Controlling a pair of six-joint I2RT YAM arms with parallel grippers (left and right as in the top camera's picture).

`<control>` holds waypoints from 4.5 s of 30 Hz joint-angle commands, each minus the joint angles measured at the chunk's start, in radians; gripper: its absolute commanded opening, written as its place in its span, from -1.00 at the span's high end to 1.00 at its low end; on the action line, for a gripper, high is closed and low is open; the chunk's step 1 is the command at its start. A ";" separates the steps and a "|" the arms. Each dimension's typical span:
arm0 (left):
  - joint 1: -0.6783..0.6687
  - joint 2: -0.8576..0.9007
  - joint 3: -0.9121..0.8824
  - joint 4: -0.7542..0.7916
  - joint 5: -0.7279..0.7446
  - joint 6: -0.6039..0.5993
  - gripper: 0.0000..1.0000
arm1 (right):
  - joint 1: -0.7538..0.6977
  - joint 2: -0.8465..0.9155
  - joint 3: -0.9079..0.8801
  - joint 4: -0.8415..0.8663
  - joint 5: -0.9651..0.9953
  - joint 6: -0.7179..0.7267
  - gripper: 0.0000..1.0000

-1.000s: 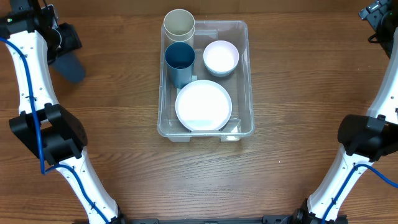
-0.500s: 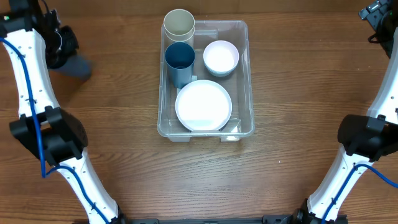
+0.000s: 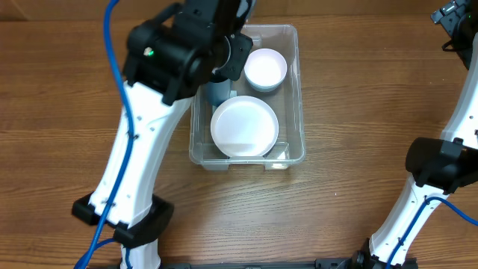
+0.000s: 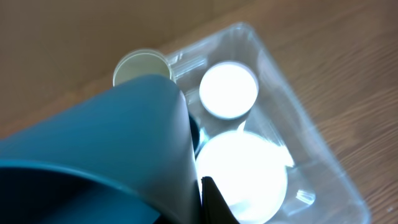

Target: Pack container

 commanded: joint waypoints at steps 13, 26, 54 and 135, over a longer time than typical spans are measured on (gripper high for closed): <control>0.005 0.218 0.002 -0.058 -0.042 0.008 0.84 | 0.002 -0.031 0.024 0.003 0.007 0.007 -1.00; 0.075 0.187 0.028 -0.063 -0.050 -0.014 -0.11 | 0.002 -0.031 0.024 0.003 0.007 0.007 -1.00; 0.406 -1.175 -1.128 0.959 0.100 0.136 -1.00 | 0.002 -0.031 0.024 0.003 0.007 0.007 -1.00; 0.579 -1.973 -2.631 1.447 0.239 0.112 -1.00 | 0.356 -2.285 -2.714 1.428 -0.295 -0.465 -1.00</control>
